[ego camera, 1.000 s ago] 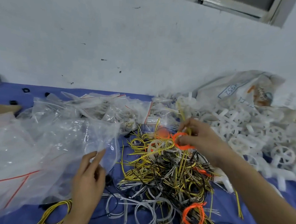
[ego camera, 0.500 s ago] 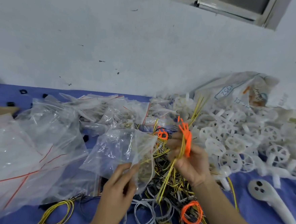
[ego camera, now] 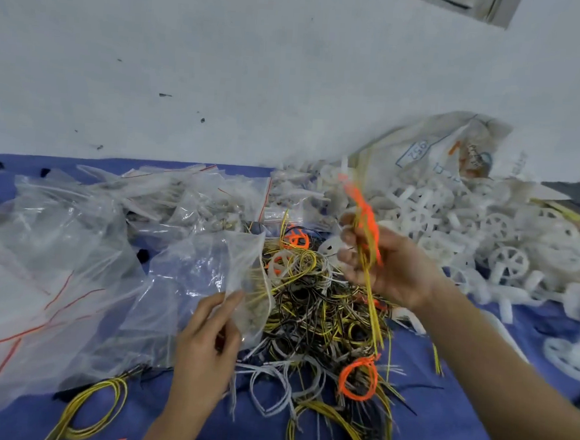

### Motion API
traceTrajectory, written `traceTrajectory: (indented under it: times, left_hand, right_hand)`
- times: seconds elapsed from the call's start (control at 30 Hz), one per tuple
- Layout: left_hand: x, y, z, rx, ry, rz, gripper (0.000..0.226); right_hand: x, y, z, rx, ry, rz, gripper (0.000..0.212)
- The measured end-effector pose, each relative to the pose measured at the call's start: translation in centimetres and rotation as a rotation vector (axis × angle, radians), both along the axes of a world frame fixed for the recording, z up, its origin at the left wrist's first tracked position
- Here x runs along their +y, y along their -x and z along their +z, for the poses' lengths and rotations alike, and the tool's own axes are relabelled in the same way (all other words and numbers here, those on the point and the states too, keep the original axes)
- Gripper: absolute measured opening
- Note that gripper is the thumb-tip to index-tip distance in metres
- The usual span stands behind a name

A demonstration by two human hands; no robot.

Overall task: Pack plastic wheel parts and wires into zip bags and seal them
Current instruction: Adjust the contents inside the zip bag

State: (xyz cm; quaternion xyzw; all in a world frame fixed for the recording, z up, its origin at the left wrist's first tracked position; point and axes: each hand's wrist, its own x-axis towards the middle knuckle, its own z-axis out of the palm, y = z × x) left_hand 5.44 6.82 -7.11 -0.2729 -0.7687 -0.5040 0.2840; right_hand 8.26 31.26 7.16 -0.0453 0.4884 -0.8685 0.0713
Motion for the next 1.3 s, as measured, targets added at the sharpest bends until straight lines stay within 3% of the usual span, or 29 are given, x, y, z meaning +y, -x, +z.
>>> traceTrajectory:
  times: [0.03,0.13,0.2,0.33,0.47,0.53,0.63,0.7,0.83,0.93,1.03,1.1,1.17,1.23,1.3]
  left_hand:
    - [0.0,0.0,0.1,0.004,-0.004,0.003,0.038]
    - [0.0,0.0,0.3,-0.013,-0.030,0.013,0.038]
    - [-0.1,-0.1,0.3,-0.025,-0.039,0.034,0.037]
    - [-0.3,0.0,0.2,-0.033,-0.027,0.057,0.036]
    - [-0.5,0.3,0.0,-0.030,-0.057,0.102,0.038]
    - [-0.7,0.5,-0.2,-0.046,-0.074,0.123,0.039]
    - [-1.0,0.9,-0.4,-0.081,-0.097,0.128,0.039]
    - [-1.0,1.1,-0.4,-0.102,-0.095,0.127,0.038]
    - [-0.9,0.8,-0.5,-0.083,-0.070,0.115,0.037]
    - [-0.8,0.6,-0.3,-0.068,-0.066,0.119,0.037]
    - [-0.8,0.6,-0.1,-0.073,-0.069,0.113,0.041]
    - [-0.7,0.5,-0.1,-0.109,-0.051,0.113,0.044]
    - [-0.6,0.4,0.0,-0.130,-0.016,0.111,0.046]
    - [-0.5,0.3,0.0,-0.132,-0.001,0.087,0.049]
    - [-0.4,0.0,0.3,-0.136,-0.003,0.065,0.055]
  right_hand:
    - [0.4,-0.6,-1.4,-0.058,-0.158,0.015,0.021]
    - [0.7,-1.8,-4.2,-0.166,-0.146,0.015,0.009]
    - [0.2,-1.8,-4.7,-0.162,-0.297,-0.046,0.007]
    - [-3.3,0.3,-4.4,-0.005,-1.092,-0.088,0.018]
    - [-6.6,2.8,-4.6,0.121,-1.765,0.093,0.031]
    - [-7.0,3.1,-5.3,0.109,-1.876,0.180,0.023]
    - [-7.1,2.4,-5.7,0.110,-1.879,0.197,0.026]
    - [-7.1,1.9,-5.6,0.130,-1.894,0.246,0.010]
    - [-7.0,1.3,-5.6,0.156,-1.978,0.402,0.042]
    - [-6.2,1.6,-4.0,0.310,-1.935,0.168,0.006]
    - [-4.2,2.3,-0.8,0.535,-1.863,-0.275,0.002]
    - [-3.3,2.2,1.2,0.565,-1.686,-0.570,0.014]
    - [-3.0,2.0,2.8,0.519,-1.309,-0.793,0.023]
    - [-3.3,1.9,4.0,0.463,-0.750,-0.883,0.018]
    - [-4.3,1.5,4.8,0.309,-0.270,-0.669,0.024]
